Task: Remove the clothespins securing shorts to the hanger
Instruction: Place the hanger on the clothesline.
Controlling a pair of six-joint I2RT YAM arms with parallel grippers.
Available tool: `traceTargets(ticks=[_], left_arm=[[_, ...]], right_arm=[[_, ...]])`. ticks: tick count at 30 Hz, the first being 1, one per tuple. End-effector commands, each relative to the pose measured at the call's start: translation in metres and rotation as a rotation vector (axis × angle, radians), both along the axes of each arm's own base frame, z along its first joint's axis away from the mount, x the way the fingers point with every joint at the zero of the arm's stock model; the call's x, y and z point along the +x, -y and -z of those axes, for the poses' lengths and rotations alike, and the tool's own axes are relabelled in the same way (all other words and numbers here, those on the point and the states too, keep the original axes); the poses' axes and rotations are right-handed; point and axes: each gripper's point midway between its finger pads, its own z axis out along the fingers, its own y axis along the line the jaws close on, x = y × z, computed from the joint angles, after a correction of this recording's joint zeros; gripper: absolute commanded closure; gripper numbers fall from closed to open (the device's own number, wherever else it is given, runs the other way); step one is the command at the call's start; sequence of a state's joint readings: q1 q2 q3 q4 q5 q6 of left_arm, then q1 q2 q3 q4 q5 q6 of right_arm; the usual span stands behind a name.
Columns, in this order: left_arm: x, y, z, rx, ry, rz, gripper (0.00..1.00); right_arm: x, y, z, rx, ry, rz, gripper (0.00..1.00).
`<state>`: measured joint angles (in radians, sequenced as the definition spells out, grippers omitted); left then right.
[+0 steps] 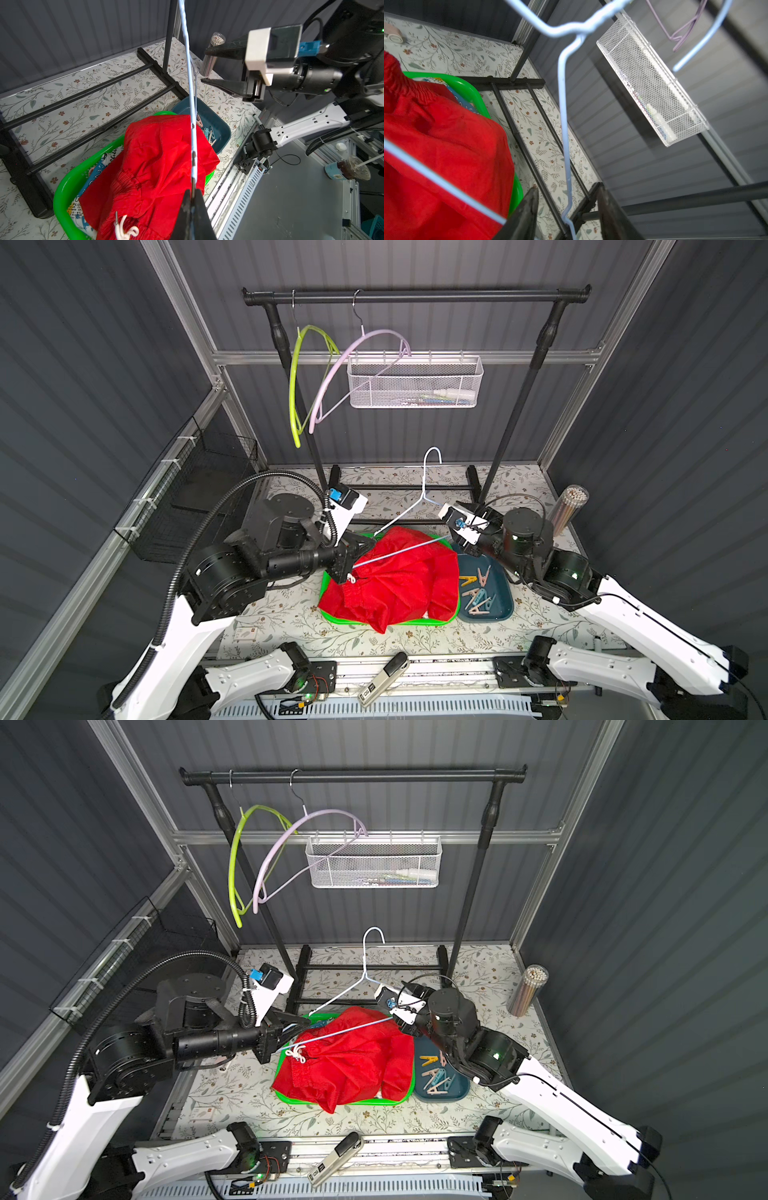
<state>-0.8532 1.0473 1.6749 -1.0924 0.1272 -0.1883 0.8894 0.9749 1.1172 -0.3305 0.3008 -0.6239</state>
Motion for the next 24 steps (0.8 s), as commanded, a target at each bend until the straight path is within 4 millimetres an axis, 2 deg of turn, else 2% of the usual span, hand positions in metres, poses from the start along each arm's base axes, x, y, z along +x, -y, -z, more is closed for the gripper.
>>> traceTargets(ticks=[1,5,8,14,20,24], left_arm=[[0.004,-0.005,-0.003,0.02,0.05,-0.011,1.0],[0.005,-0.01,-0.009,0.022,0.078,-0.028,1.0],[0.007,-0.012,-0.011,0.03,0.091,-0.041,1.0],[0.009,-0.012,-0.011,0.047,0.096,-0.038,1.0],[0.012,-0.015,-0.01,0.056,0.092,-0.068,1.0],[0.022,-0.017,-0.005,0.09,0.088,-0.115,1.0]], right_arm=[[-0.004,-0.006,0.001,0.093,-0.05,-0.015,0.37],[-0.005,-0.006,0.001,0.147,-0.054,-0.013,0.35],[-0.003,-0.006,-0.006,0.188,-0.065,0.007,0.29],[-0.004,-0.006,-0.02,0.247,-0.123,0.017,0.23],[-0.009,0.008,-0.035,0.357,-0.176,0.073,0.2],[-0.017,0.021,-0.034,0.457,-0.271,0.12,0.17]])
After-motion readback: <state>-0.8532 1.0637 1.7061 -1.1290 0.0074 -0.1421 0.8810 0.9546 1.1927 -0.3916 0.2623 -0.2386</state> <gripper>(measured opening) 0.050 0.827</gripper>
